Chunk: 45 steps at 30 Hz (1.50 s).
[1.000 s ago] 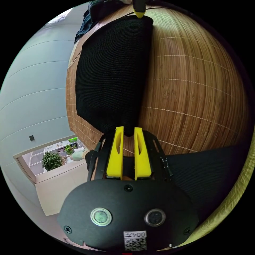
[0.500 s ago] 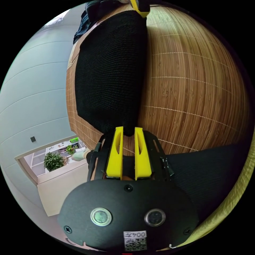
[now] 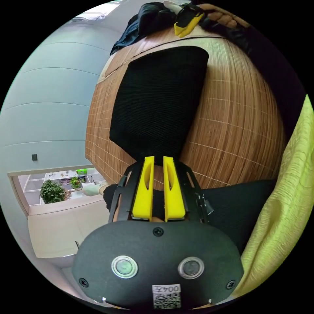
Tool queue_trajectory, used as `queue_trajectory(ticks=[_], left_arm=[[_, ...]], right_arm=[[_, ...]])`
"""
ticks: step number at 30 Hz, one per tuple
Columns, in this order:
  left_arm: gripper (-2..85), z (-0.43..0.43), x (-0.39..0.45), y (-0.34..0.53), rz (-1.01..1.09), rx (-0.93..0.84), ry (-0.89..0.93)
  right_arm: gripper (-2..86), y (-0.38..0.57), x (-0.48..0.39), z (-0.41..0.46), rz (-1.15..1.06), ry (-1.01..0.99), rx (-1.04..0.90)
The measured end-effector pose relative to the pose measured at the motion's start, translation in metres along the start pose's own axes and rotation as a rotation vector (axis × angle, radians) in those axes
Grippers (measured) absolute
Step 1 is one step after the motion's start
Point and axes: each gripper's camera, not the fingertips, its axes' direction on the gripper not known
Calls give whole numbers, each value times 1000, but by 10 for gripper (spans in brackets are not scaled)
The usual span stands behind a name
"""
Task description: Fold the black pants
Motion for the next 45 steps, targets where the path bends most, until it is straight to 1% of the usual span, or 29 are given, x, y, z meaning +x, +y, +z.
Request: queue_trajectory(ticks=[1, 3, 5, 8, 11, 13, 15, 17, 19, 20, 23, 25, 26, 28, 30, 32, 35, 38, 40, 43, 45], left_arm=[[53, -3, -6, 0, -13, 15, 11], [55, -6, -23, -4, -60, 52, 57], [63, -2, -40, -17, -92, 87, 107], [71, 13, -54, -40, -104, 122, 120], [74, 35, -63, -60, -94, 113, 141], [69, 50, -68, -68, -87, 89, 183], [59, 57, -75, -69, -105, 103, 245], [46, 61, -88, -65, -152, 116, 321], [40, 65, -99, -63, -198, 121, 391], [37, 68, -106, -63, -217, 118, 429], [34, 70, -117, -68, -222, 96, 474], [32, 69, -118, -72, -214, 83, 472], [32, 67, -118, -75, -207, 79, 462], [31, 63, -115, -78, -191, 80, 439], [30, 59, -114, -82, -184, 78, 426], [30, 57, -116, -84, -187, 76, 431], [32, 53, -118, -88, -184, 68, 444], [33, 48, -117, -93, -177, 62, 443], [34, 45, -116, -95, -181, 61, 441], [35, 39, -113, -99, -177, 60, 434], [35, 36, -112, -101, -178, 57, 439]], right_arm=[[82, 0, 13, -2, 29, -59, 47], [86, -5, 29, 1, 59, -141, 80], [90, -13, 40, 10, 70, -175, 68], [91, -25, 47, 27, 65, -147, 25], [83, -32, 52, 40, 63, -163, 5], [63, -38, 54, 47, 51, -159, -17], [42, -43, 52, 50, 21, -154, -30], [35, -45, 47, 50, -13, -75, -40], [33, -46, 48, 53, -26, 85, -77], [33, -45, 52, 56, -18, 85, -92], [38, -41, 74, 64, 76, -52, -98], [47, -43, 75, 48, 72, -115, -91], [49, -44, 73, 41, 68, -118, -74], [70, -48, 67, 14, 59, -93, 23], [89, -57, 65, 4, 61, -108, 60], [99, -74, 63, 5, 61, -134, 55], [108, -105, 50, 20, 32, -90, 3], [73, -127, 32, 32, -15, -100, -15], [42, -133, 12, 35, -71, -4, -5], [32, -128, -1, 39, -118, 116, 5], [28, -126, 1, 42, -113, 129, -1]])
